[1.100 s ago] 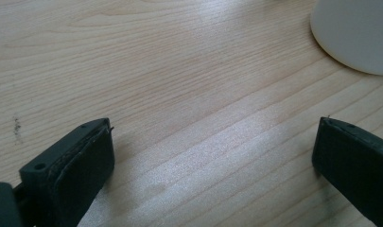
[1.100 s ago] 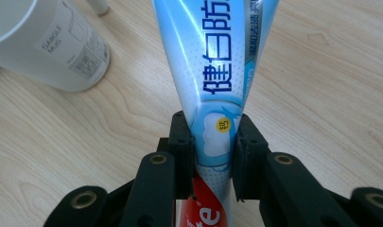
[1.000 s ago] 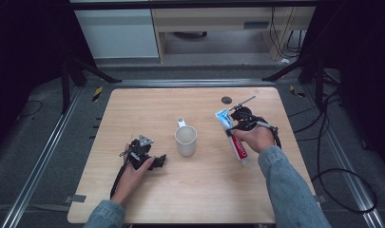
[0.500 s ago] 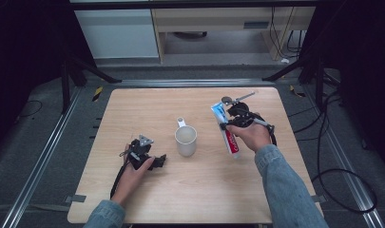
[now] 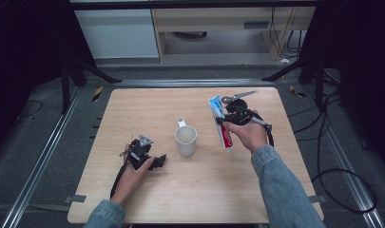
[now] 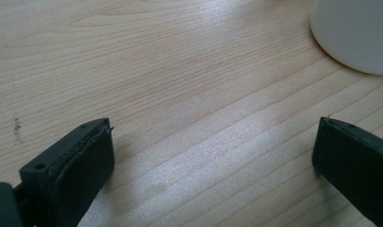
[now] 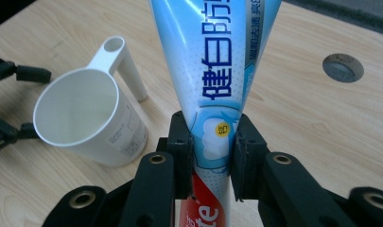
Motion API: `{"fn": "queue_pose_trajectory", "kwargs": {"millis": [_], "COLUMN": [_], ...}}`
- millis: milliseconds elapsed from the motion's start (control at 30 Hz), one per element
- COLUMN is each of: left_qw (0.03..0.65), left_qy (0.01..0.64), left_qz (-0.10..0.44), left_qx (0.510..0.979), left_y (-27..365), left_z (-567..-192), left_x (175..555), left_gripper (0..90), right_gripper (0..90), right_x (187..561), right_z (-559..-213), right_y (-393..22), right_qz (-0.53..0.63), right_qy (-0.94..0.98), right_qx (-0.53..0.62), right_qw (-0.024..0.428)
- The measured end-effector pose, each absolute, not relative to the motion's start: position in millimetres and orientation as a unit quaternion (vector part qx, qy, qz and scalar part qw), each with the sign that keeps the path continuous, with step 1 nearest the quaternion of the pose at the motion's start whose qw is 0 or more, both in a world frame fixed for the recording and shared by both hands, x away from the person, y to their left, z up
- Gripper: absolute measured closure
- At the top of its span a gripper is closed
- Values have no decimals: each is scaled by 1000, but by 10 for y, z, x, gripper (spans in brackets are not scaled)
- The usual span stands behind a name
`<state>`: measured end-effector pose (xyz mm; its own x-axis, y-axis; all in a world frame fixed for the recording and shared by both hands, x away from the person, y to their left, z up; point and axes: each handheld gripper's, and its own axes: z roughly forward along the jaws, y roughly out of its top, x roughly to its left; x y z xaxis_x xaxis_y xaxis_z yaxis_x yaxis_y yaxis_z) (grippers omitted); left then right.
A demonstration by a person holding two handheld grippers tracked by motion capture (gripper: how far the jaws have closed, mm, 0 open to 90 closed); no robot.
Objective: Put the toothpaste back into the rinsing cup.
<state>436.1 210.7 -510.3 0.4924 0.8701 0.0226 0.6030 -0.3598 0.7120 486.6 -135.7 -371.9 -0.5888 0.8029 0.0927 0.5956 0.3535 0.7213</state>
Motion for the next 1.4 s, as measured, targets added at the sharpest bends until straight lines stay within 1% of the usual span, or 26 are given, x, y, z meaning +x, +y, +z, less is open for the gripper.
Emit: {"fn": "queue_pose_trajectory", "kwargs": {"millis": [767,1400], "left_qw": [328,328], "left_qy": [461,461], "left_qz": [203,203], "left_qx": [799,799], "left_y": [2107,2107], "left_z": [-5103,-5103], "left_x": [4361,4361], "left_gripper": [0,0], "right_gripper": [732,730], "right_x": [4864,4800], "right_z": [-3595,-3506], "right_y": [-1315,-1195], "right_qz": [422,458], "right_qy": [778,744], "right_qx": [431,435], "right_qw": [174,218]}}
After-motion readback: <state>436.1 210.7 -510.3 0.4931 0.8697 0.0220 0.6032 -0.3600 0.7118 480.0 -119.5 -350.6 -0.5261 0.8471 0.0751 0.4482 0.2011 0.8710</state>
